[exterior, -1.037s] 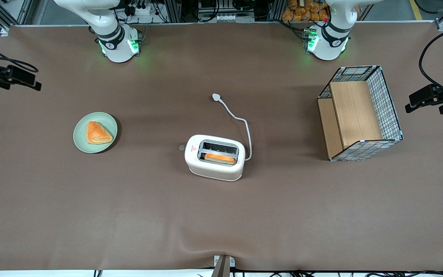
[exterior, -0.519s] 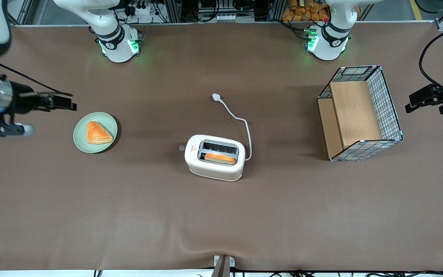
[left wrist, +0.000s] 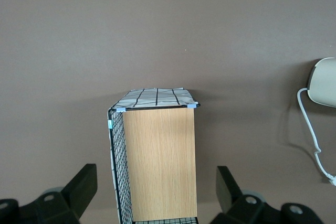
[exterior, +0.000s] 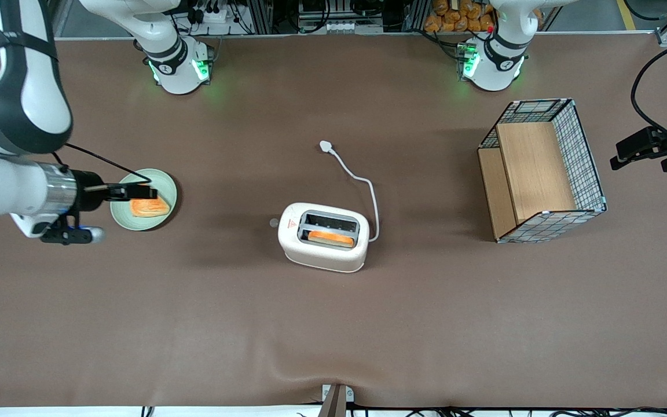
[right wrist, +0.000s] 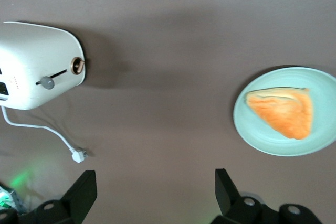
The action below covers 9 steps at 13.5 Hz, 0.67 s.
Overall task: Press toaster button with right arm
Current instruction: 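Move the right gripper over the plate toward the toaster's lever side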
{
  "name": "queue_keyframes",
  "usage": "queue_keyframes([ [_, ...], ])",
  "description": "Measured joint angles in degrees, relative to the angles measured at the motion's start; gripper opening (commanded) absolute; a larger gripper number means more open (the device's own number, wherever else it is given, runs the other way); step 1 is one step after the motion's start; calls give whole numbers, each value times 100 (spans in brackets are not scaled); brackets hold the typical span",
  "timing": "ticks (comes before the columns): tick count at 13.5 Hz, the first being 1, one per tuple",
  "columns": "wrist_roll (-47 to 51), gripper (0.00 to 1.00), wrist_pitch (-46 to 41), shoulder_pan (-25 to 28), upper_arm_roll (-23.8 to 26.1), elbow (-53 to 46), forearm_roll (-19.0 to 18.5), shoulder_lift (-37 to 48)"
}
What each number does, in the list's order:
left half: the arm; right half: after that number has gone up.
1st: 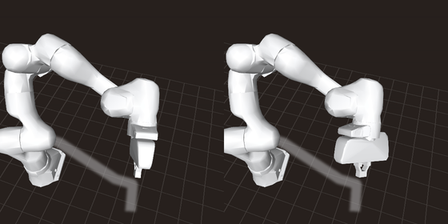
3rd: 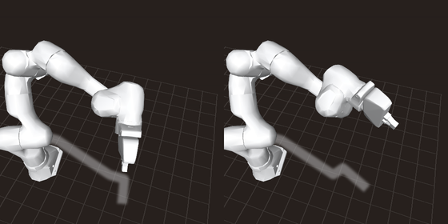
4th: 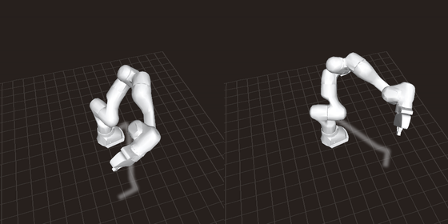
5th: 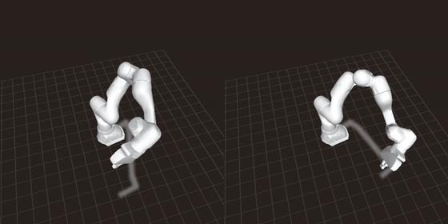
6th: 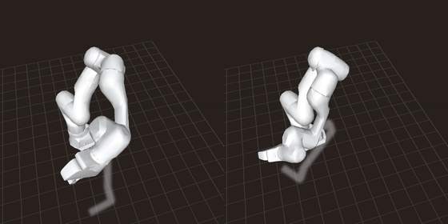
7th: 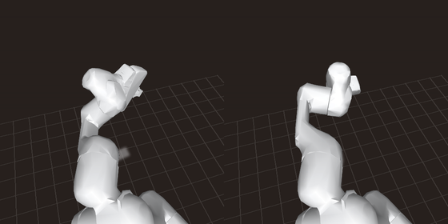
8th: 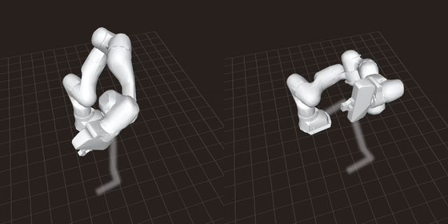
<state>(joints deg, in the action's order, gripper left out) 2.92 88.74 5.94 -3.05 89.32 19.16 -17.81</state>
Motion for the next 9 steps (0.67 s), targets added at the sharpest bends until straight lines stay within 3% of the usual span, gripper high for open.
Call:
queue_keyframes([
  [5, 1, 97, 336, 333, 12, 74, 434, -277],
  [6, 2, 88, 350, 444, 15, 134, 521, -298],
  [9, 15, 46, 507, 827, 24, 389, 699, -331],
])
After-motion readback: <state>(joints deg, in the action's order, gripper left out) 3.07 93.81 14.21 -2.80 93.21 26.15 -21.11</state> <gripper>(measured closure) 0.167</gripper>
